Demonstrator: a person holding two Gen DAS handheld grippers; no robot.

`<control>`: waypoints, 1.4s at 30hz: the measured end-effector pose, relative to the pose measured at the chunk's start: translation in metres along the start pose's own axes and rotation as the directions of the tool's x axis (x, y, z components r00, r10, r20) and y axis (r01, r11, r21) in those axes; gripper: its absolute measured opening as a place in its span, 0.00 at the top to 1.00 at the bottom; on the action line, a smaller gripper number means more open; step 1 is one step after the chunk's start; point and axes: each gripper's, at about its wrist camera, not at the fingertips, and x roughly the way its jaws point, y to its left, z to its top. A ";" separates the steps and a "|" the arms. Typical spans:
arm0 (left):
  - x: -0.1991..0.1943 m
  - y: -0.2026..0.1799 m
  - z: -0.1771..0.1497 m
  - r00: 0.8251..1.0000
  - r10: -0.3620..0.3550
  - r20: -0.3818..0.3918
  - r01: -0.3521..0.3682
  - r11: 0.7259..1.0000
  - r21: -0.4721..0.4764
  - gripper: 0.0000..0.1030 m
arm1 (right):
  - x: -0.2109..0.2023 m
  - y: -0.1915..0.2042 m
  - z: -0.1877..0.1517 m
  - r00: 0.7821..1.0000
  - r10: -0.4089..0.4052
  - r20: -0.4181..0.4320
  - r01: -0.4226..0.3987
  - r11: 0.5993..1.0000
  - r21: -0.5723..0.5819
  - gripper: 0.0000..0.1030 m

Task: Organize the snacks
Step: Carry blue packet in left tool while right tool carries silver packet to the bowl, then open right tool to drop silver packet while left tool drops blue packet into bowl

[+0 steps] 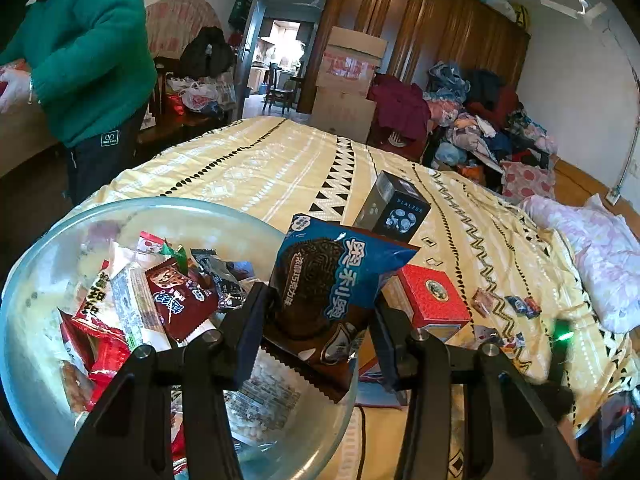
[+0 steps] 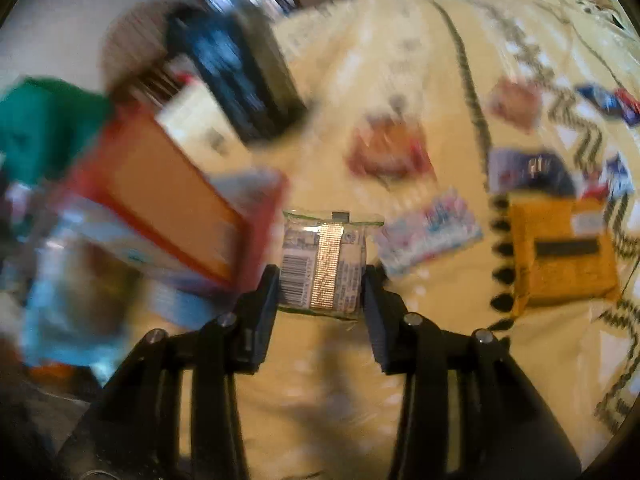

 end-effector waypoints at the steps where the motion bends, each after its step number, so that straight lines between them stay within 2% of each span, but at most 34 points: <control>1: -0.001 0.000 0.001 1.000 0.001 0.005 -0.001 1.000 -0.003 0.51 | -0.014 0.005 0.007 0.998 0.049 0.031 -0.049 0.999 0.002 0.60; 3: -0.007 0.001 0.004 1.000 0.005 0.022 -0.005 1.000 -0.006 0.52 | -0.046 0.023 0.026 0.983 0.149 0.106 -0.146 0.989 -0.032 0.60; 5: -0.013 0.004 0.009 0.999 0.014 0.044 -0.014 1.000 -0.007 0.52 | -0.072 0.046 0.045 0.956 0.251 0.153 -0.241 0.967 -0.080 0.60; 8: -0.024 0.013 0.017 0.997 0.027 0.073 -0.025 0.999 -0.026 0.51 | -0.090 0.098 0.076 0.924 0.343 0.170 -0.308 0.929 -0.204 0.60; 12: -0.031 0.037 0.031 0.993 0.076 0.085 -0.071 0.995 -0.064 0.52 | -0.092 0.165 0.104 0.895 0.424 0.137 -0.365 0.875 -0.318 0.60; 15: -0.032 0.062 0.038 0.990 0.123 0.073 -0.114 0.987 -0.113 0.52 | -0.079 0.208 0.127 0.868 0.490 0.086 -0.435 0.831 -0.347 0.60; 20: -0.037 0.106 0.037 0.982 0.182 0.047 -0.168 0.961 -0.219 0.52 | -0.058 0.267 0.138 0.828 0.560 -0.028 -0.533 0.771 -0.347 0.60; 21: -0.038 0.114 0.035 0.982 0.186 0.042 -0.172 0.956 -0.236 0.52 | -0.051 0.274 0.143 0.812 0.581 -0.058 -0.566 0.758 -0.324 0.60; 22: -0.038 0.119 0.033 0.982 0.187 0.037 -0.172 0.953 -0.248 0.52 | -0.042 0.278 0.146 0.783 0.614 -0.099 -0.614 0.737 -0.282 0.60; 23: -0.038 0.123 0.031 0.982 0.189 0.029 -0.175 0.950 -0.258 0.52 | -0.032 0.281 0.149 0.742 0.658 -0.129 -0.668 0.713 -0.213 0.60; 24: -0.038 0.125 0.030 0.981 0.190 0.027 -0.176 0.949 -0.261 0.52 | -0.023 0.282 0.151 0.718 0.683 -0.135 -0.696 0.700 -0.160 0.60; 26: -0.039 0.127 0.027 0.982 0.189 0.027 -0.176 0.949 -0.262 0.52 | -0.010 0.286 0.153 0.678 0.722 -0.139 -0.735 0.673 -0.087 0.60; 29: -0.039 0.128 0.025 0.983 0.182 0.024 -0.169 0.949 -0.265 0.52 | 0.005 0.290 0.151 0.633 0.760 -0.145 -0.768 0.641 0.003 0.60; 35: -0.038 0.129 0.025 0.985 0.170 0.028 -0.156 0.951 -0.265 0.52 | 0.022 0.286 0.153 0.606 0.782 -0.146 -0.779 0.621 0.089 0.60; 38: -0.037 0.131 0.025 0.985 0.173 0.026 -0.159 0.950 -0.269 0.52 | 0.024 0.279 0.157 0.621 0.769 -0.150 -0.765 0.637 0.096 0.60; 40: -0.037 0.131 0.025 0.983 0.183 0.026 -0.169 0.948 -0.270 0.52 | 0.021 0.283 0.156 0.657 0.736 -0.165 -0.740 0.671 0.045 0.60; 41: -0.036 0.131 0.025 0.981 0.194 0.023 -0.181 0.947 -0.264 0.52 | 0.019 0.288 0.154 0.685 0.706 -0.180 -0.718 0.696 0.000 0.60; 42: -0.034 0.130 0.024 0.978 0.208 0.015 -0.198 0.947 -0.255 0.52 | 0.017 0.295 0.149 0.727 0.658 -0.197 -0.679 0.732 -0.061 0.60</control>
